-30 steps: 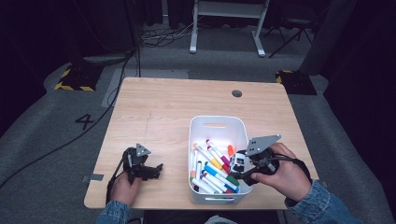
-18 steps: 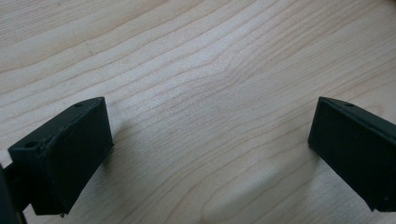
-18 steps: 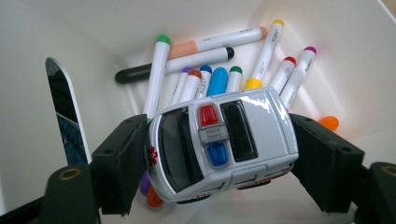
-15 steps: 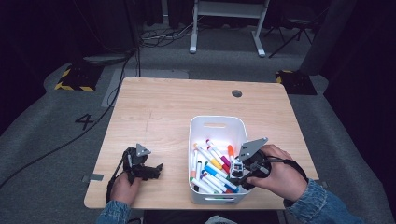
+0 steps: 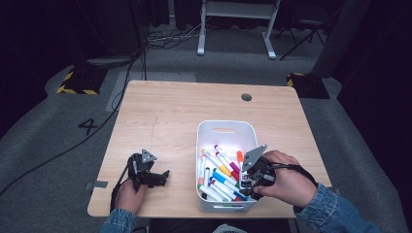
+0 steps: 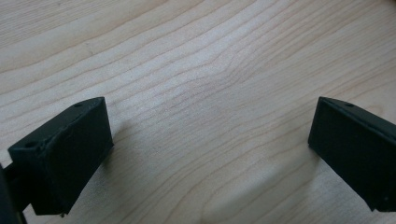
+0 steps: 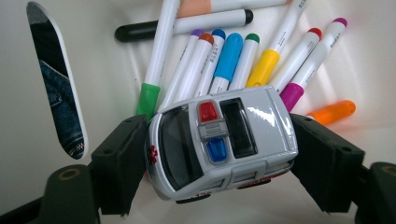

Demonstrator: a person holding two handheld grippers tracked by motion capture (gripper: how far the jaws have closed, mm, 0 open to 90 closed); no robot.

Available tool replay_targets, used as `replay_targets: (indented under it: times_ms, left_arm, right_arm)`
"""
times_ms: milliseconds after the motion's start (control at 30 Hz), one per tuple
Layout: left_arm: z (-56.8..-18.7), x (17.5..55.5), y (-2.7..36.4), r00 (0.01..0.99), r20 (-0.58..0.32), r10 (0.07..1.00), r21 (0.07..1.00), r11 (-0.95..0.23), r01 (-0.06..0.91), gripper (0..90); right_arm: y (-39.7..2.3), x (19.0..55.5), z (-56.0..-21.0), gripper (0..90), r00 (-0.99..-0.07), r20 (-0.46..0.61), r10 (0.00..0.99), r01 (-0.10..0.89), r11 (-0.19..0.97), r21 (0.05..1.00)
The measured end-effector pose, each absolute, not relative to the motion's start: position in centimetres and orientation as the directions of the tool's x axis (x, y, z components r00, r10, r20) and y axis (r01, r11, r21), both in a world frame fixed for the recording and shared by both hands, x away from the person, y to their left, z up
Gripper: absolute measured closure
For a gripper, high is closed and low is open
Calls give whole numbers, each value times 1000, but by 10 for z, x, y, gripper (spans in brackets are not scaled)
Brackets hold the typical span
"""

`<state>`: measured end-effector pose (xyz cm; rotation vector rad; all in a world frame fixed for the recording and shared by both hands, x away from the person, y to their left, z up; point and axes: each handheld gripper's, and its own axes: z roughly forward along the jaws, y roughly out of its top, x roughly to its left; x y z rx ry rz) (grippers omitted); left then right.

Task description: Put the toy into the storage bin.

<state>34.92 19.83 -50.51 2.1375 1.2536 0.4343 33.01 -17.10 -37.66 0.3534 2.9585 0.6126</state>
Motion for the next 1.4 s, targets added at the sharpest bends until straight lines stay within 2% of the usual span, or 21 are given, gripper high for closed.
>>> replay_targets:
  times_ms: [233, 467, 800, 1133, 1400]
  left_arm:
    - [-505, 349, 198, 496, -26, 868, 654, -361, 665, 0]
    - [-505, 349, 198, 497, -26, 867, 654, -361, 665, 0]
    - [-505, 347, 199, 491, -30, 871, 654, -355, 668, 0]
    - [-505, 344, 203, 492, -23, 870, 654, -360, 666, 0]
    - [-505, 343, 204, 492, -27, 870, 655, -356, 667, 0]
  right_arm:
    - [-169, 329, -377, 217, -973, -52, 225, 191, 910, 368]
    - [-176, 331, -369, 237, -969, -72, 238, 174, 857, 485]
    - [-203, 340, -347, 259, -912, -71, 403, 262, 707, 657]
    - [-235, 357, -339, 304, -845, -56, 531, 324, 594, 736]
    - [-264, 368, -346, 303, -796, -45, 603, 363, 535, 763]
